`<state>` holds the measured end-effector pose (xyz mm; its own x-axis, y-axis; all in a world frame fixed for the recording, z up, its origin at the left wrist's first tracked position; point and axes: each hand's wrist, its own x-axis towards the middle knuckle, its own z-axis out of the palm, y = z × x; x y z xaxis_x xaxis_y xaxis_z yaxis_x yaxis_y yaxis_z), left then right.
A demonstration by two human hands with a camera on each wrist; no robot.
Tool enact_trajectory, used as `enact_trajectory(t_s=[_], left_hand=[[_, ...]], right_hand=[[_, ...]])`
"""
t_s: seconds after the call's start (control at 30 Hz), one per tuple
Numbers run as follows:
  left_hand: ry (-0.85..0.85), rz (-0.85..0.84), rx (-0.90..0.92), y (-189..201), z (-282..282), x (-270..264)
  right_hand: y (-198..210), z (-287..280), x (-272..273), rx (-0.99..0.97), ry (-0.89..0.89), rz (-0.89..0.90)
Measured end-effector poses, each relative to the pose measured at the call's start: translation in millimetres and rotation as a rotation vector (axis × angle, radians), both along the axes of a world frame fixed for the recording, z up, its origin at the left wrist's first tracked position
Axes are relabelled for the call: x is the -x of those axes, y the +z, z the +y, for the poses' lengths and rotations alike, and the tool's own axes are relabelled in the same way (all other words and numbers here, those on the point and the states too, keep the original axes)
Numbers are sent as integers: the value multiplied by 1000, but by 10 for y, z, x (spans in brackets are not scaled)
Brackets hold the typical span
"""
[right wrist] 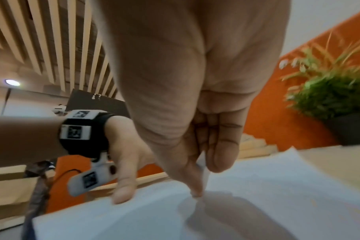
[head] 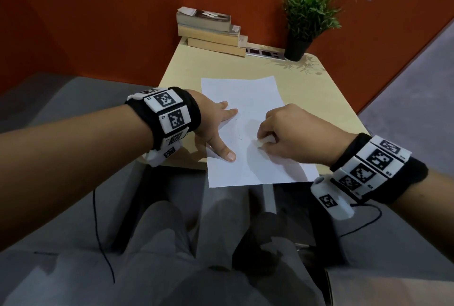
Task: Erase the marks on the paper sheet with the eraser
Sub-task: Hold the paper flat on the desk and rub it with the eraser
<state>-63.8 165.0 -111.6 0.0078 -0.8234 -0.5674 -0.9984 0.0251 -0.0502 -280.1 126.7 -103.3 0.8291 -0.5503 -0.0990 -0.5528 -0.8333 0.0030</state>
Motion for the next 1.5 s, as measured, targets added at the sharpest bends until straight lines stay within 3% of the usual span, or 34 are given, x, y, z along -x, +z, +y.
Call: enact_trajectory(t_s=[0.13, 0.33, 0.5, 0.77, 1.07, 1.5], left_hand=[[-10, -13, -13, 61, -10, -6], [-99, -136, -2, 195, -35, 73], [-145, -113, 130, 251, -121, 216], [-75, -35, 14, 85, -131, 195], [-68, -33, 10, -9, -142, 179], [-57, -48, -5, 36, -145, 196]], right_hand=[[147, -138, 219, 34, -115, -110], [-40, 69, 422, -15, -71, -120], [-65, 21, 481, -56, -126, -151], [73, -44, 383, -104, -202, -63], [-50, 13, -52, -72, -90, -79], [41, -76, 14, -84, -81, -71]])
